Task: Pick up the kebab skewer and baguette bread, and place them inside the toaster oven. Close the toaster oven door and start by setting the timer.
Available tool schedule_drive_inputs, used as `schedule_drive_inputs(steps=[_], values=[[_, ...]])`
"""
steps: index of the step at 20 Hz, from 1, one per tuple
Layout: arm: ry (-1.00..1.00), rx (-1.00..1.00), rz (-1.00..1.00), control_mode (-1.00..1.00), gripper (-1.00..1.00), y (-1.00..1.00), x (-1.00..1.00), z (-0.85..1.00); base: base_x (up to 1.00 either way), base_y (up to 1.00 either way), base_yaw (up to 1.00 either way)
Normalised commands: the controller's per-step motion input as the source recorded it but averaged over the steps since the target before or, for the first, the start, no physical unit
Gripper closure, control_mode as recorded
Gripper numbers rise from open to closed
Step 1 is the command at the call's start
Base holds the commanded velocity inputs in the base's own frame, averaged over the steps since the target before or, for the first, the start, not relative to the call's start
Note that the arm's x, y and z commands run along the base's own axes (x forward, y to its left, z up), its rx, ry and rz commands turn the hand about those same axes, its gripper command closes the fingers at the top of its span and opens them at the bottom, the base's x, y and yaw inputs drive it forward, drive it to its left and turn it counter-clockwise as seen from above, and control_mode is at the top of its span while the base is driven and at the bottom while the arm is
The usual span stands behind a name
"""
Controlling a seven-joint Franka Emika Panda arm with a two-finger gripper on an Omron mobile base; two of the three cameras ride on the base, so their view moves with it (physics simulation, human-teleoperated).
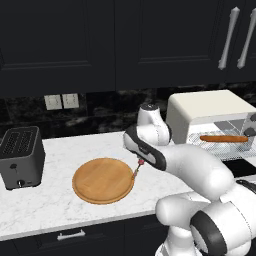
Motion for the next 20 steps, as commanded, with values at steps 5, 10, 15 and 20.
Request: schedule_drive_inputs(steps=[5, 10, 15, 20], values=[[0.00, 0.05, -0.37, -1.00, 1.00, -0.22, -0.30, 0.51, 0.00, 0.00, 0.00], [-0.03, 0.06, -0.28, -1.00, 1.00, -0.62, -0.54, 0.27, 0.00, 0.00, 0.00], [-0.19, 0.05, -0.21, -1.00, 1.00, -0.77, -0.58, 0.20, 0.00, 0.00, 0.00], [-0.21, 0.06, -0.19, -1.00, 1.00, -0.79, -0.39, 0.30, 0.00, 0.00, 0.00]])
